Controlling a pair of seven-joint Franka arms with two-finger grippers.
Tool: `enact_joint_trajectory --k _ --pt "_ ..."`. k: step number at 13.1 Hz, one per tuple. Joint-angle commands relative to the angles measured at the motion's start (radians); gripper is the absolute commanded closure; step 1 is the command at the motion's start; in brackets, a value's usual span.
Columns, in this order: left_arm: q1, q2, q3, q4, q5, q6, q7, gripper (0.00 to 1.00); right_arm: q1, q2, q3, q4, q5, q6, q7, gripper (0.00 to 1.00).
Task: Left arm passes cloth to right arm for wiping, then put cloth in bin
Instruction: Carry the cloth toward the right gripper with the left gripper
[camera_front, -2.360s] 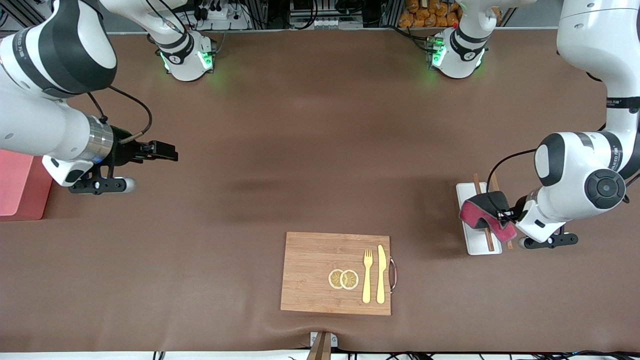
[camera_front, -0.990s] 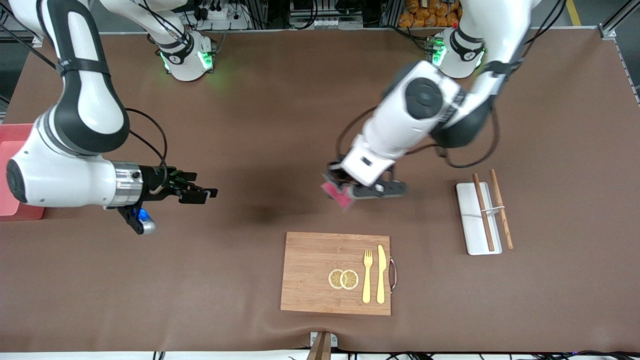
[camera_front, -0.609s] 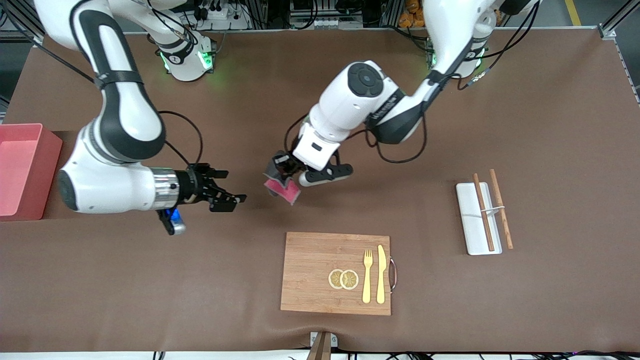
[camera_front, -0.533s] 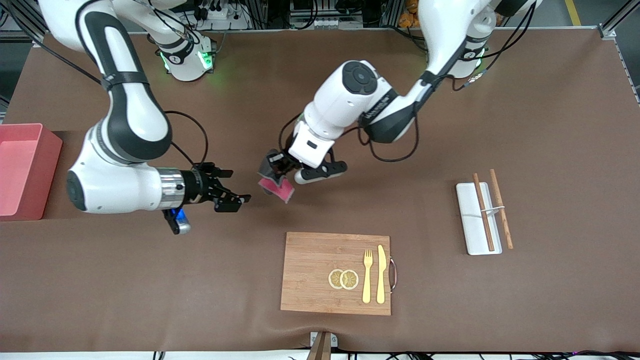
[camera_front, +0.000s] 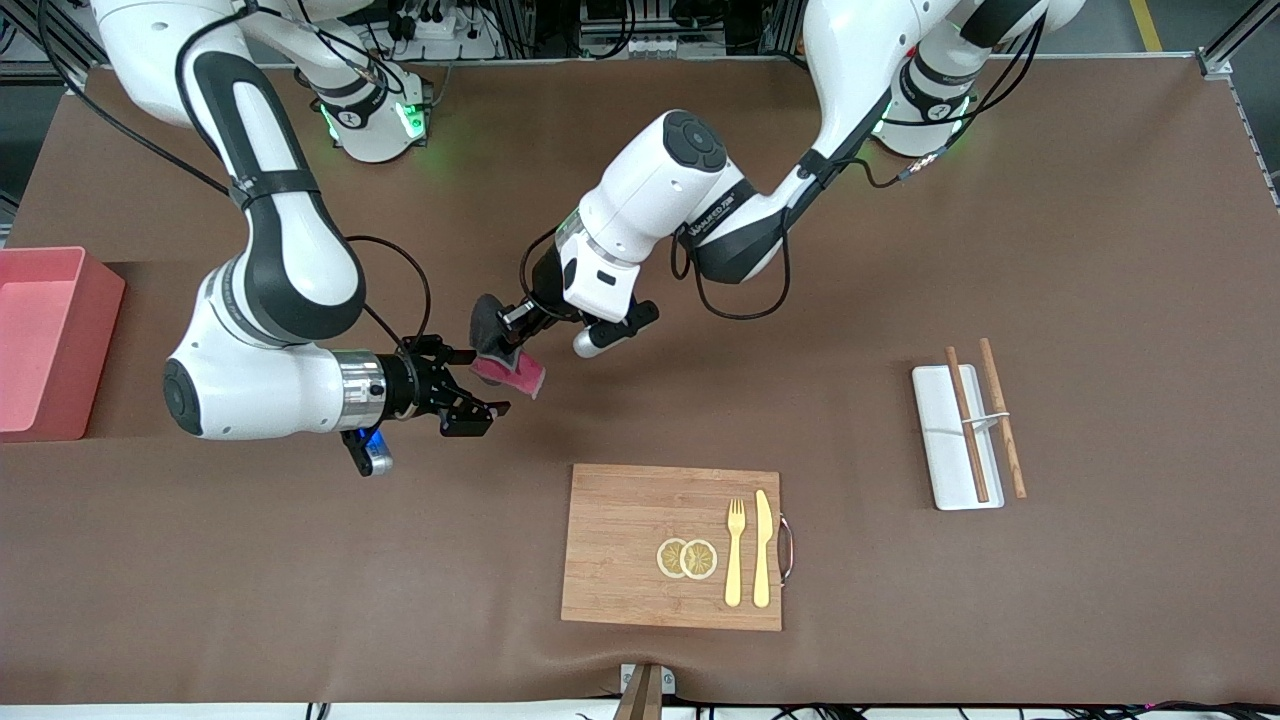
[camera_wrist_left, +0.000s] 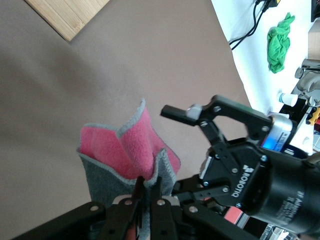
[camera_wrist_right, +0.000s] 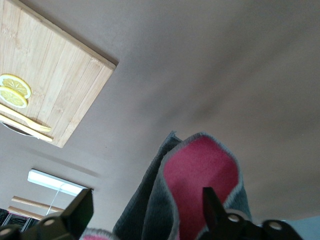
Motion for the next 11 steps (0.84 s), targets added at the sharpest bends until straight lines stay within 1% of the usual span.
enact_joint_trajectory --k 1,3,7,8,9,10,11 --pt "-0.011 0.017 0.003 0.033 -0.011 0.009 -0.017 1.00 0.005 0.010 0.003 0.022 0.000 -0.049 -0.050 1.00" --pt "-0.013 0.017 0.003 0.033 -0.011 0.012 -0.018 1.00 -0.001 0.010 0.003 0.020 -0.003 -0.066 -0.093 1.00" --pt "-0.010 0.017 0.005 0.032 -0.011 0.014 -0.017 1.00 0.004 0.010 0.003 0.020 -0.005 -0.074 -0.098 1.00" --pt "-0.010 0.016 0.005 0.032 -0.011 0.014 -0.017 0.97 0.002 0.008 0.003 0.020 -0.005 -0.074 -0.098 1.00" --pt "-0.006 0.014 0.005 0.032 -0.011 0.014 -0.018 0.89 0.002 0.007 0.001 0.022 -0.008 -0.074 -0.099 1.00" --pt "-0.003 0.010 0.005 0.032 -0.011 0.012 -0.018 0.64 -0.002 0.007 0.003 0.024 -0.017 -0.074 -0.101 1.00" --pt "0.000 0.000 0.009 0.029 -0.004 0.006 -0.009 0.01 -0.008 0.007 0.003 0.027 -0.034 -0.074 -0.117 1.00"
